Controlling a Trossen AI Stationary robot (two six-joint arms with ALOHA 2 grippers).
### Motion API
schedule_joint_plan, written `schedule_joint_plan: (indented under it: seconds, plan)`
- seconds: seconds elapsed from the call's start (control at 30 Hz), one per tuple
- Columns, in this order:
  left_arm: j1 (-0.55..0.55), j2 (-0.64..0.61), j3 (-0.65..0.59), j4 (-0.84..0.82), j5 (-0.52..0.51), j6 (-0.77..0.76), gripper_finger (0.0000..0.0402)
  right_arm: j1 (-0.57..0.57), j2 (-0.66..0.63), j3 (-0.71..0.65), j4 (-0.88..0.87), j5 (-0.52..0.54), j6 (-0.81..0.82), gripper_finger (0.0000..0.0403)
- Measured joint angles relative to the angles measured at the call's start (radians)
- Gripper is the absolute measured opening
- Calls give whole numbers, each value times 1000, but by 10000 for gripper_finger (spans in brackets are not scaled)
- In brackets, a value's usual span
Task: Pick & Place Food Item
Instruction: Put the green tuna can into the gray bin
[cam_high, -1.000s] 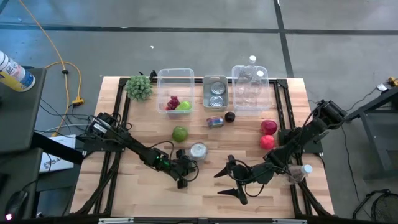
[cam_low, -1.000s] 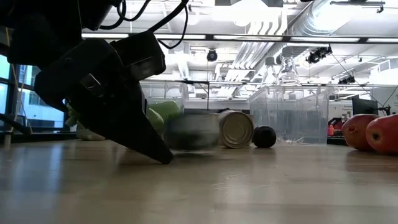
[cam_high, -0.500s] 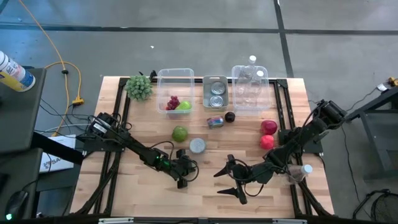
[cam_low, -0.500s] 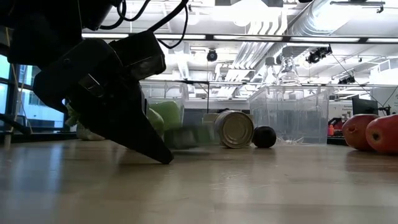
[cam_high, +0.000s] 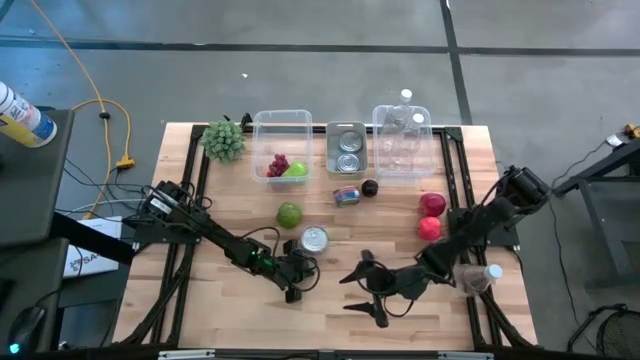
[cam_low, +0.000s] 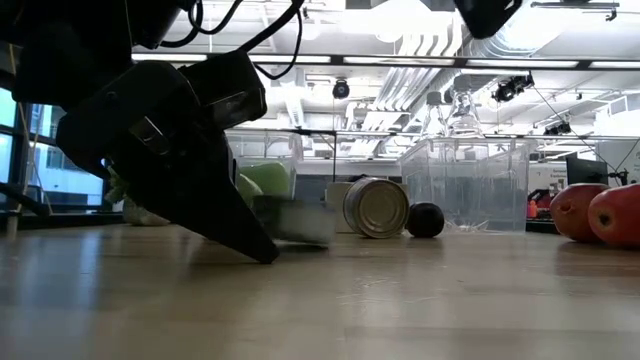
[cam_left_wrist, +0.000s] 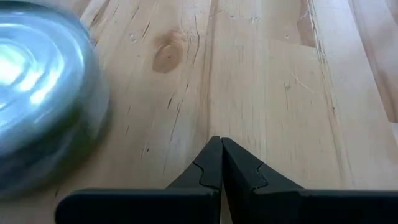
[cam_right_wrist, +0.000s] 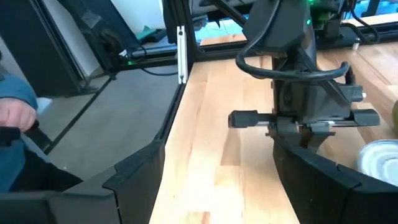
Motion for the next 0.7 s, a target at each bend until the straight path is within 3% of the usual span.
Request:
schedule_joint_plan:
  seconds: [0.27,0.53,0.7]
  plan:
    - [11,-7,0,4,-10,21,18,-29,33,0,76,-10,-54,289]
    - [11,-109,-3,6,-53,102,104,-51,33,0,72,-10,-85,289]
    - [-6,-209,-2,11,-59,269,143,-68,33,0,92,-31,-145,289]
